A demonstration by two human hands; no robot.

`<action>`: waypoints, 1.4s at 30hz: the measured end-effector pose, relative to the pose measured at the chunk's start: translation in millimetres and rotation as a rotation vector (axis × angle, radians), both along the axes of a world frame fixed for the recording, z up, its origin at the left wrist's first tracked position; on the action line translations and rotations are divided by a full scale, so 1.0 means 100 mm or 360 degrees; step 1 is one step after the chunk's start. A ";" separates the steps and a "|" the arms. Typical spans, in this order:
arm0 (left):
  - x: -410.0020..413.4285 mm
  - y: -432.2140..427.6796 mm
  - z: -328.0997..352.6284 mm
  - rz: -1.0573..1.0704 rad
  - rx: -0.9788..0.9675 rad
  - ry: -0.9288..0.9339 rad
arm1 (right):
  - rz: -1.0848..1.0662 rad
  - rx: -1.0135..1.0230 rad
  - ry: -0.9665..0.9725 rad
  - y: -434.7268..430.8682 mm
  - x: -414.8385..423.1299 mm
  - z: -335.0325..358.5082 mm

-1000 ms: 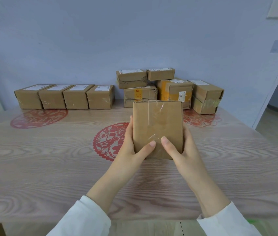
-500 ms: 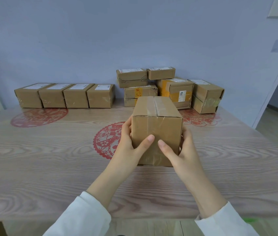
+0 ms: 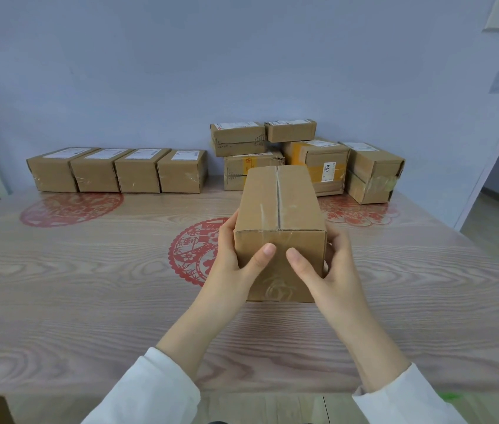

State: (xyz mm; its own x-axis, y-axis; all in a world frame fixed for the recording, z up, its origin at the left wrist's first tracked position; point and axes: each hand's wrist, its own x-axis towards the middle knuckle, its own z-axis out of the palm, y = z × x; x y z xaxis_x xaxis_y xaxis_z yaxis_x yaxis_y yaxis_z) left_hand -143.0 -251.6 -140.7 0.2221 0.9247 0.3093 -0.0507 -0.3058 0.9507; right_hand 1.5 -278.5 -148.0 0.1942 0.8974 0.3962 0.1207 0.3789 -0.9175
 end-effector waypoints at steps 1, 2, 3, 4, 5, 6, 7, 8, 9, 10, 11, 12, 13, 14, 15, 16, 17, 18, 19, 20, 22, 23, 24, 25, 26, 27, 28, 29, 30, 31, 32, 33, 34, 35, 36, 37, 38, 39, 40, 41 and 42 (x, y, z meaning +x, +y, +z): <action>0.00 -0.01 -0.01 -0.0011 0.0007 0.0010 | -0.0001 0.0001 0.0021 0.00 0.00 0.01; 0.00 -0.01 -0.01 -0.0019 0.0014 0.0019 | -0.0010 0.0009 0.0040 -0.01 -0.01 0.02; -0.01 -0.02 -0.01 -0.0024 0.0021 0.0026 | -0.0031 0.0017 0.0052 -0.01 -0.01 0.03; -0.01 -0.02 -0.01 -0.0029 0.0024 0.0030 | -0.0051 0.0026 0.0057 0.00 -0.02 0.04; -0.02 -0.01 -0.01 -0.0031 0.0019 0.0032 | -0.0066 0.0030 0.0055 0.00 -0.02 0.05; -0.02 -0.01 0.00 -0.0034 0.0010 0.0029 | -0.0069 0.0035 0.0046 0.01 -0.02 0.04; -0.03 0.00 -0.01 -0.0028 0.0000 0.0021 | -0.0068 0.0039 0.0031 0.02 -0.02 0.04; -0.03 0.00 -0.01 -0.0017 -0.0012 0.0014 | -0.0069 0.0042 0.0004 0.02 -0.02 0.03; -0.04 0.00 0.00 -0.0001 -0.0029 0.0004 | -0.0067 0.0049 -0.0032 0.03 -0.02 0.03; -0.04 0.00 0.01 0.0017 -0.0048 -0.0002 | -0.0065 0.0061 -0.0067 0.03 -0.02 0.02; -0.04 -0.01 0.01 0.0030 -0.0068 -0.0010 | -0.0067 0.0069 -0.0097 0.03 -0.02 0.01; -0.04 -0.01 0.02 0.0033 -0.0090 -0.0027 | -0.0069 0.0077 -0.0116 0.02 -0.02 0.00; -0.04 -0.01 0.03 0.0024 -0.0113 -0.0056 | -0.0068 0.0082 -0.0128 0.01 -0.01 0.00; -0.04 -0.01 0.03 0.0006 -0.0131 -0.0083 | -0.0065 0.0081 -0.0133 0.01 -0.02 -0.01; -0.05 -0.02 0.04 -0.0011 -0.0142 -0.0097 | -0.0069 0.0075 -0.0132 0.01 -0.02 -0.01; -0.05 -0.02 0.04 -0.0023 -0.0143 -0.0100 | -0.0070 0.0069 -0.0124 0.01 -0.02 -0.01; -0.05 -0.02 0.04 -0.0028 -0.0137 -0.0092 | -0.0060 0.0055 -0.0103 0.01 -0.03 -0.01; -0.05 -0.03 0.05 -0.0036 -0.0124 -0.0070 | -0.0048 0.0036 -0.0065 0.00 -0.04 0.00; -0.05 -0.04 0.05 -0.0045 -0.0107 -0.0040 | -0.0037 0.0020 -0.0024 0.00 -0.05 0.01; -0.06 -0.05 0.06 -0.0050 -0.0087 -0.0004 | -0.0036 0.0012 0.0011 0.00 -0.05 0.02; -0.06 -0.07 0.07 -0.0054 -0.0064 0.0051 | -0.0049 -0.0003 0.0053 -0.01 -0.05 0.03; -0.06 -0.07 0.07 -0.0057 -0.0059 0.0060 | -0.0041 -0.0012 0.0080 -0.01 -0.04 0.04; -0.06 -0.07 0.07 -0.0058 -0.0054 0.0054 | -0.0025 -0.0023 0.0108 -0.01 -0.04 0.04; -0.05 -0.07 0.07 -0.0055 -0.0050 0.0037 | -0.0006 -0.0027 0.0128 -0.01 -0.03 0.03; -0.05 -0.07 0.06 -0.0047 -0.0049 0.0018 | 0.0004 -0.0020 0.0135 0.00 -0.02 0.02; -0.04 -0.06 0.06 -0.0037 -0.0052 -0.0001 | 0.0009 -0.0007 0.0134 0.00 -0.02 0.01; -0.04 -0.05 0.05 -0.0028 -0.0059 -0.0018 | 0.0011 0.0005 0.0117 0.01 -0.03 0.01; -0.04 -0.04 0.03 -0.0021 -0.0068 -0.0024 | 0.0006 0.0018 0.0085 0.01 -0.03 0.01; -0.04 -0.02 0.01 -0.0016 -0.0070 -0.0016 | -0.0006 0.0028 0.0038 0.02 -0.03 0.00; -0.04 -0.01 -0.01 -0.0016 -0.0067 0.0009 | -0.0029 0.0032 -0.0012 0.02 -0.03 0.00; -0.04 0.01 -0.04 -0.0019 -0.0061 0.0040 | -0.0060 0.0036 -0.0055 0.02 -0.03 0.00; -0.05 0.02 -0.06 -0.0024 -0.0054 0.0069 | -0.0085 0.0051 -0.0075 0.03 -0.03 0.00; -0.05 0.03 -0.07 -0.0024 -0.0049 0.0092 | -0.0097 0.0062 -0.0073 0.05 -0.02 -0.01; -0.04 0.03 -0.07 -0.0019 -0.0042 0.0106 | -0.0094 0.0072 -0.0062 0.06 -0.01 -0.03; -0.04 0.03 -0.07 -0.0005 -0.0040 0.0111 | -0.0087 0.0082 -0.0068 0.07 -0.01 -0.04; -0.03 0.04 -0.07 0.0017 -0.0041 0.0109 | -0.0091 0.0095 -0.0097 0.07 -0.02 -0.04; -0.03 0.04 -0.06 0.0048 -0.0041 0.0102 | -0.0104 0.0107 -0.0134 0.07 -0.02 -0.05; -0.02 0.05 -0.06 0.0073 -0.0044 0.0094 | -0.0118 0.0111 -0.0158 0.07 -0.03 -0.06; -0.02 0.05 -0.05 0.0083 -0.0049 0.0086 | -0.0130 0.0100 -0.0165 0.07 -0.04 -0.06; -0.02 0.05 -0.05 0.0083 -0.0054 0.0084 | -0.0145 0.0093 -0.0159 0.07 -0.04 -0.06; -0.02 0.04 -0.05 0.0079 -0.0055 0.0088 | -0.0172 0.0092 -0.0148 0.07 -0.05 -0.07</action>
State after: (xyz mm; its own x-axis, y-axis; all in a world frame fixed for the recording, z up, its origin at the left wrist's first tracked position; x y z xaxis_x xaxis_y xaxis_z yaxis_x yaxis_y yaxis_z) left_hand -144.8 -247.2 -145.5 0.1915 0.9448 0.2657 0.0165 -0.2738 0.9616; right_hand -3.6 -271.1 -154.5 0.2488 0.8483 0.4674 0.2471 0.4111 -0.8775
